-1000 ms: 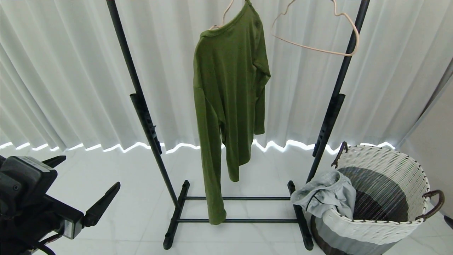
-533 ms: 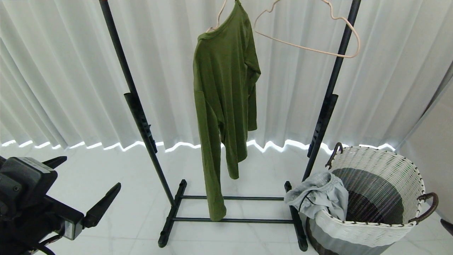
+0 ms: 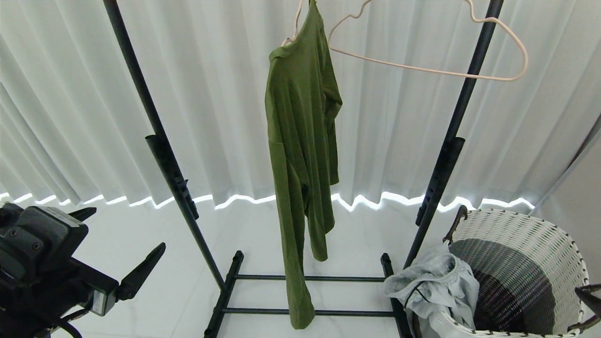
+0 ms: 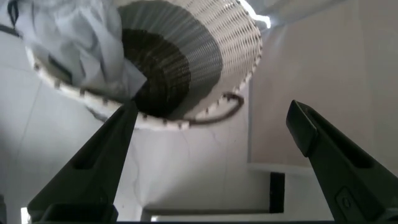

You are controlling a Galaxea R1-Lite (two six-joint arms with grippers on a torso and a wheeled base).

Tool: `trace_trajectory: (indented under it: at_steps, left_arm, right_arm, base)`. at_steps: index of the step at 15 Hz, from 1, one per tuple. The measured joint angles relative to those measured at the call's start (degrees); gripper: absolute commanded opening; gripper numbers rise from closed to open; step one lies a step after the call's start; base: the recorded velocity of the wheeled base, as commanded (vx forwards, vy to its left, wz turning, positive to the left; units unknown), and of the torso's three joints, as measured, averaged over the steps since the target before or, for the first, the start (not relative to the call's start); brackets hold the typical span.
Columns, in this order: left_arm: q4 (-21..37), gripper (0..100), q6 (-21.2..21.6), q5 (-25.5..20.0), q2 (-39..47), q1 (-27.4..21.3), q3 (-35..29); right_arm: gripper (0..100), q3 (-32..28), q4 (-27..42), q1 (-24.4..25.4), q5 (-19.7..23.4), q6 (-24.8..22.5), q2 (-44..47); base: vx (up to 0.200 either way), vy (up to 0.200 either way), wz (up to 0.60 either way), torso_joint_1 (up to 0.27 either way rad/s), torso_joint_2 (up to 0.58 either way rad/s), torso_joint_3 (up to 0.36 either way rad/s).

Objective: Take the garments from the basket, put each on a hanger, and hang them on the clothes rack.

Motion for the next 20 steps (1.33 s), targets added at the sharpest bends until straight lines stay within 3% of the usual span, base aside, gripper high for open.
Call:
trace_trajectory:
  at_steps: [6, 9, 12, 15, 19, 20]
  left_arm:
    - [-0.09, 100, -0.12, -0.17, 0.79, -0.91, 0.46]
    - [-0.09, 100, -0.10, -0.20, 0.85, -1.02, 0.55]
    - [-0.09, 100, -0.02, -0.17, 0.72, -1.06, 0.60]
    - [-0.09, 100, 0.09, -0.06, 0.51, -1.06, 1.13]
    - [-0.06, 100, 0.11, 0.00, 0.27, -1.06, 2.06]
    - [-0.06, 100, 0.11, 0.00, 0.22, -1.06, 2.21]
  right_arm:
    - [100, 3.74, -8.77, 1.32, 7.58, 0.57, 10.05]
    - [100, 4.22, -13.91, 4.63, 8.68, 5.01, 18.70]
    - [100, 4.24, -22.32, 8.55, 8.09, 11.45, 29.83]
    - [100, 3.88, -31.89, 9.79, 4.73, 15.30, 41.00]
    - [100, 3.27, -35.18, 7.77, 0.95, 16.46, 49.19]
    - [0, 3.22, -35.32, 7.36, 0.85, 16.53, 50.07]
  base:
    - [0.033, 0.000, 0.00, 0.001, 0.00, 0.000]
    - [0.000, 0.000, 0.00, 0.000, 0.00, 0.000]
    - [0.000, 0.000, 0.00, 0.000, 0.00, 0.000]
    - [0.000, 0.000, 0.00, 0.000, 0.00, 0.000]
    - [0.000, 0.000, 0.00, 0.000, 0.00, 0.000]
    - [0.000, 0.000, 0.00, 0.000, 0.00, 0.000]
